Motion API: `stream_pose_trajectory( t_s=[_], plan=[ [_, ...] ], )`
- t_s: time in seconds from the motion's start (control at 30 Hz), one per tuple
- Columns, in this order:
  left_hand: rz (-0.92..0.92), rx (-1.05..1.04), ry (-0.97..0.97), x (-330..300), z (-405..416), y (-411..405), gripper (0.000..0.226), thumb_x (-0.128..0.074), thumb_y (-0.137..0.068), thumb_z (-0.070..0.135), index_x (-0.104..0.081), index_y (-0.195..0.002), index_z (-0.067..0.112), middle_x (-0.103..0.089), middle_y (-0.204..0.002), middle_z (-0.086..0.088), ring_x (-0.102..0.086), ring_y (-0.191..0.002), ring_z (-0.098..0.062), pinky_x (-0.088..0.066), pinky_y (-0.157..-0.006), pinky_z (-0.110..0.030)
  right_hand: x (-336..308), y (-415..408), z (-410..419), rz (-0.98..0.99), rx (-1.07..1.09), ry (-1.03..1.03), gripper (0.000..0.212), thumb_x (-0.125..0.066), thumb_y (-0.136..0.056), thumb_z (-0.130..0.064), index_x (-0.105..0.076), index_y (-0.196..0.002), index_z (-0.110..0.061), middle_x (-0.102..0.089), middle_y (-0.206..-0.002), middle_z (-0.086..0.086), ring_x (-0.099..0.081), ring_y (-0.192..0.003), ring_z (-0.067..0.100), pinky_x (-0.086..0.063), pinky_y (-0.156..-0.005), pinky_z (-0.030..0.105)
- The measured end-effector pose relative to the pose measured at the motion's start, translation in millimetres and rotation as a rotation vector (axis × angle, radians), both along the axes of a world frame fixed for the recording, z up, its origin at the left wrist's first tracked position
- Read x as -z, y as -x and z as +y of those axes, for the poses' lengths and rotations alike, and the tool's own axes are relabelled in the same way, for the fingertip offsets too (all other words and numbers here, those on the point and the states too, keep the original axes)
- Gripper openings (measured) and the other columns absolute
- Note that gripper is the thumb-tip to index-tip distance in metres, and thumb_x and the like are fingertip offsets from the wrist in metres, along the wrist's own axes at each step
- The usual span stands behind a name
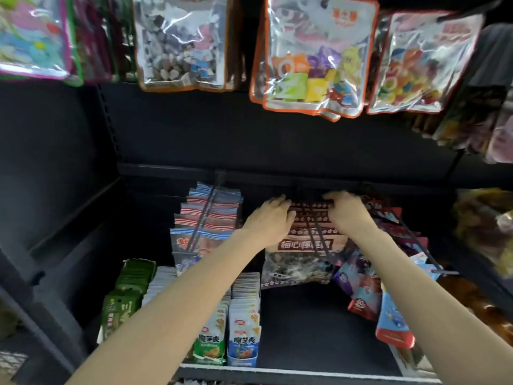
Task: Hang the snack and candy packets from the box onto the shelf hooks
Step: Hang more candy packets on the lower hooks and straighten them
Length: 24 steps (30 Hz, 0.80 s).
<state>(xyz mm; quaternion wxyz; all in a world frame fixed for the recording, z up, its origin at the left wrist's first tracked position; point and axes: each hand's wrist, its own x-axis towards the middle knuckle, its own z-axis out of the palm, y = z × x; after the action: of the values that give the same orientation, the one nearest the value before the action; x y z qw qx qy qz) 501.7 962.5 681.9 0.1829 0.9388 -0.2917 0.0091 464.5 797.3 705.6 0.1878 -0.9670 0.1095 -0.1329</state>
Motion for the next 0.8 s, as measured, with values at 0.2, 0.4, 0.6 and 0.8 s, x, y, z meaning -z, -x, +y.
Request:
stream_pose_trajectory(
  t_s=[0.2, 0.4, 0.6, 0.8],
  plan=[
    [0.03, -0.012, -0.158, 18, -18, -14, 0.053, -0.018, -0.102, 0.036, -0.009, -0.151, 0.021, 0.0, -0.159, 0.001, -0.002, -0.146, -0.019, -0.004, -0.119, -0.036, 35, -5, -9, 0.27, -0.269, 0.233, 0.078, -0.047, -0.093, -0.044, -0.001, -0.153, -0.022, 0.004, -0.16, 0.004, 0.004, -0.147, 0.02, 0.003, -0.117, 0.037],
    [0.011, -0.054, -0.223, 18, -26, -26, 0.052, -0.015, -0.102, 0.036, -0.007, -0.151, 0.024, 0.0, -0.159, 0.003, 0.001, -0.146, -0.016, -0.001, -0.118, -0.039, 38, -21, -17, 0.284, -0.318, 0.368, 0.099, -0.057, -0.085, -0.054, 0.007, -0.152, -0.018, 0.009, -0.16, 0.002, 0.005, -0.147, 0.017, 0.003, -0.118, 0.039],
    [0.051, -0.089, -0.259, 14, -33, -48, 0.052, -0.014, -0.102, 0.035, -0.004, -0.152, 0.022, 0.005, -0.159, 0.003, 0.003, -0.146, -0.016, 0.0, -0.117, -0.041, 31, -47, -19, 0.336, -0.298, 0.385, 0.096, -0.056, -0.087, -0.05, 0.006, -0.152, -0.017, 0.011, -0.16, 0.0, 0.005, -0.147, 0.014, 0.002, -0.118, 0.037],
    [-0.124, -0.01, -0.137, 14, -25, -43, 0.051, -0.024, -0.102, 0.032, -0.013, -0.151, 0.021, -0.008, -0.159, 0.002, -0.004, -0.146, -0.013, -0.003, -0.118, -0.034, 28, -47, -24, 0.336, -0.339, 0.334, 0.1, -0.06, -0.086, -0.045, 0.008, -0.152, -0.017, 0.015, -0.159, -0.001, 0.012, -0.146, 0.012, 0.005, -0.118, 0.035]
  ],
)
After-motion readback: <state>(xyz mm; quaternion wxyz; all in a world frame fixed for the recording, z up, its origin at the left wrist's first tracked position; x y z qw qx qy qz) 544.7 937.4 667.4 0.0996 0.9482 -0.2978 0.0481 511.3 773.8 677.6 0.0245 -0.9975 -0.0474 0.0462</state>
